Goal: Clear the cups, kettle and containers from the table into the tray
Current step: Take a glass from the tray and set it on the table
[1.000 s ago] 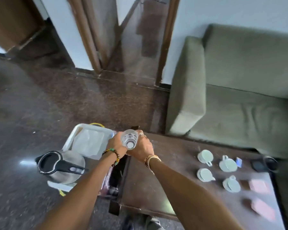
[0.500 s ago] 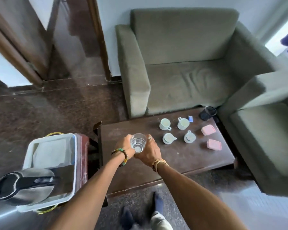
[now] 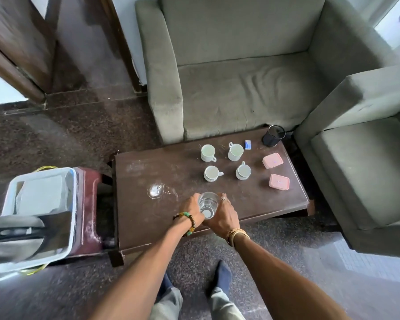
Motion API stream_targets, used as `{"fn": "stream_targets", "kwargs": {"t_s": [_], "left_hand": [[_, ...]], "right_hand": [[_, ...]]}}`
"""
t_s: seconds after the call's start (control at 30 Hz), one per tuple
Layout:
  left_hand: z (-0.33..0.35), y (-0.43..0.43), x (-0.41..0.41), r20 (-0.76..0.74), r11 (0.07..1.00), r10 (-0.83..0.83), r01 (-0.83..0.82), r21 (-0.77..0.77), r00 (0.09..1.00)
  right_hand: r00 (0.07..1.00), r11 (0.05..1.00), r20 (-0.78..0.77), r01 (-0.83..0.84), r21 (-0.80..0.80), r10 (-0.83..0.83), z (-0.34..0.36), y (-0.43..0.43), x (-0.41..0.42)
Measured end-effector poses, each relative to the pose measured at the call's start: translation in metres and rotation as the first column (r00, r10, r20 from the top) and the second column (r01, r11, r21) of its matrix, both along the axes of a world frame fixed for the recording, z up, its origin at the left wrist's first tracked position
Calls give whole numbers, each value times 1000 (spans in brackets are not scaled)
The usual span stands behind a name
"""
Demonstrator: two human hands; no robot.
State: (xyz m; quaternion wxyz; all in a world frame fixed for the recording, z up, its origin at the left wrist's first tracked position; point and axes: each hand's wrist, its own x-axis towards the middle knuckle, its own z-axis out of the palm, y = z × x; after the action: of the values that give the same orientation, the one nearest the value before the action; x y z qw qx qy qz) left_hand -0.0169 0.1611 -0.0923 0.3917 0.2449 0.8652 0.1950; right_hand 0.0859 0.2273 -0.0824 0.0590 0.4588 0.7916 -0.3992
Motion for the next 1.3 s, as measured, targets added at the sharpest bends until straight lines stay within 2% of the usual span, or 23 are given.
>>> {"fn": "stream_targets", "kwargs": {"t_s": [0.2,0.4,0.73,1.07,1.3], "left_hand": [[6,31,40,14,996,92,-92,19,996],[9,38,35,13,980,190,-191,51,982],[-19,26,-26,85,981,188,-191,31,978],[-17,55,-110,70,972,212,-218,89,975],[-79,80,-122,131,930,348,-359,73,928]], "right_hand": [[997,997,14,-75,-4,76,7,40,30],[986,986,15,-167,11,167,14,55,17],[979,981,59,-193,-24,194,-6,43,-39],[983,982,-24,-182,57,184,-6,72,-122],[958,958,30,-287,4,286,-63,99,-148]]}}
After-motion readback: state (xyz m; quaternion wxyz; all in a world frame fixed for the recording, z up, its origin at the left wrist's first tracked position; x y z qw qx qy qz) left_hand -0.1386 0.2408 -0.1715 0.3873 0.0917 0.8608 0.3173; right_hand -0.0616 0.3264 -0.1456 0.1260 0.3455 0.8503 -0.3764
